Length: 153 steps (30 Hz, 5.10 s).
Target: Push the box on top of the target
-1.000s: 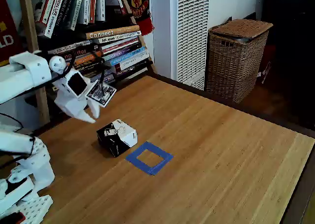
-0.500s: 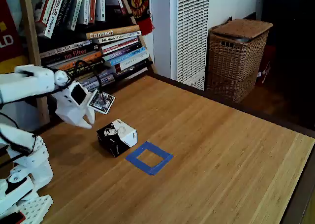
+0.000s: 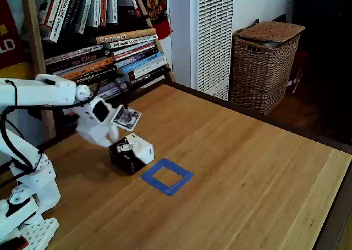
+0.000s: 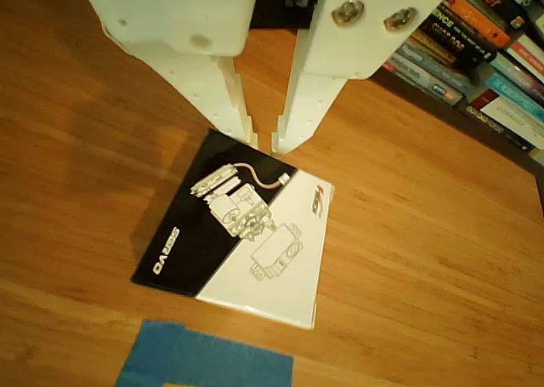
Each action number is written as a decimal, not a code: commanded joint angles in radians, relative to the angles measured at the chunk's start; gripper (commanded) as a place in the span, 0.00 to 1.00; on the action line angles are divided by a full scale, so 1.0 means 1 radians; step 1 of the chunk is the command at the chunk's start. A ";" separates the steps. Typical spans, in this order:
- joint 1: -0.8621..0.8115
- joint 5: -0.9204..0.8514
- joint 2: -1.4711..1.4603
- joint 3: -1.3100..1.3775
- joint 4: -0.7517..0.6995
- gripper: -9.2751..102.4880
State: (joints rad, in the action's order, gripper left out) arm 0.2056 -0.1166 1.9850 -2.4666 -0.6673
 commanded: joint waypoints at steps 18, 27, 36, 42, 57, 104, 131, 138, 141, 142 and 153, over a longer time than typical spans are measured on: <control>-0.147 -0.066 -0.021 0.002 0.123 0.17; -0.222 -0.066 -0.110 0.026 0.206 0.17; -0.290 -0.055 -0.150 0.060 0.253 0.17; -0.318 -0.058 -0.172 0.100 0.239 0.17; -0.379 -0.097 -0.192 0.103 0.264 0.17; -0.301 -0.241 0.657 -0.094 -0.465 0.17; -0.357 -0.486 1.103 -0.313 -0.689 0.17; -0.370 -0.508 1.197 -0.373 -0.689 0.17; -0.377 -0.517 1.238 -0.397 -0.689 0.17; -0.382 -0.520 1.252 -0.403 -0.689 0.17; -0.414 -0.558 1.393 -0.489 -0.701 0.17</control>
State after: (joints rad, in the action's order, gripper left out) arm -0.1963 -0.6688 3.3686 -2.9452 -1.3514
